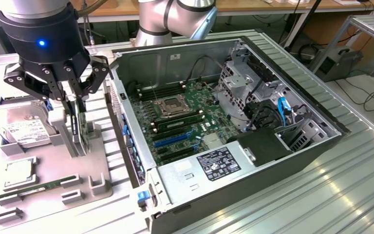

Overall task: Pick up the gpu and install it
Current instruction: 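Pick up the gpu and move the gpu toward the slot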

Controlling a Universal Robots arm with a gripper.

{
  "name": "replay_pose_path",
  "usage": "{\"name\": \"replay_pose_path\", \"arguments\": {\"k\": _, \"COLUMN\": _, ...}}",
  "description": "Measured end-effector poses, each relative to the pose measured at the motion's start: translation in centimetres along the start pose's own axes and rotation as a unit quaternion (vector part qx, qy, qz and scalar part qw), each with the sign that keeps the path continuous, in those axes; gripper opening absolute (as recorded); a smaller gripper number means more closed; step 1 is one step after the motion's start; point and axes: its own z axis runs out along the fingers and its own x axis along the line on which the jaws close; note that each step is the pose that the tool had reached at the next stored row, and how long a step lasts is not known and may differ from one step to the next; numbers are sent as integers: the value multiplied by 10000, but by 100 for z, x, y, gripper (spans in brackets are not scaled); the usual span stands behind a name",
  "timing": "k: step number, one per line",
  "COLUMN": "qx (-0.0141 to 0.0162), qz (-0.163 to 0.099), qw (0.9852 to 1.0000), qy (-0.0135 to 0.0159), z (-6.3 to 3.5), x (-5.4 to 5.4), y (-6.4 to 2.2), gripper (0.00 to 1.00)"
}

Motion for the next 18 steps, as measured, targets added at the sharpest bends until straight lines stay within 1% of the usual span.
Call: {"name": "replay_pose_path", "arguments": {"k": 18, "qx": 0, "qz": 0, "qw": 10000, "qy": 0, "z": -74, "x": -2, "y": 3, "gripper": 27}}
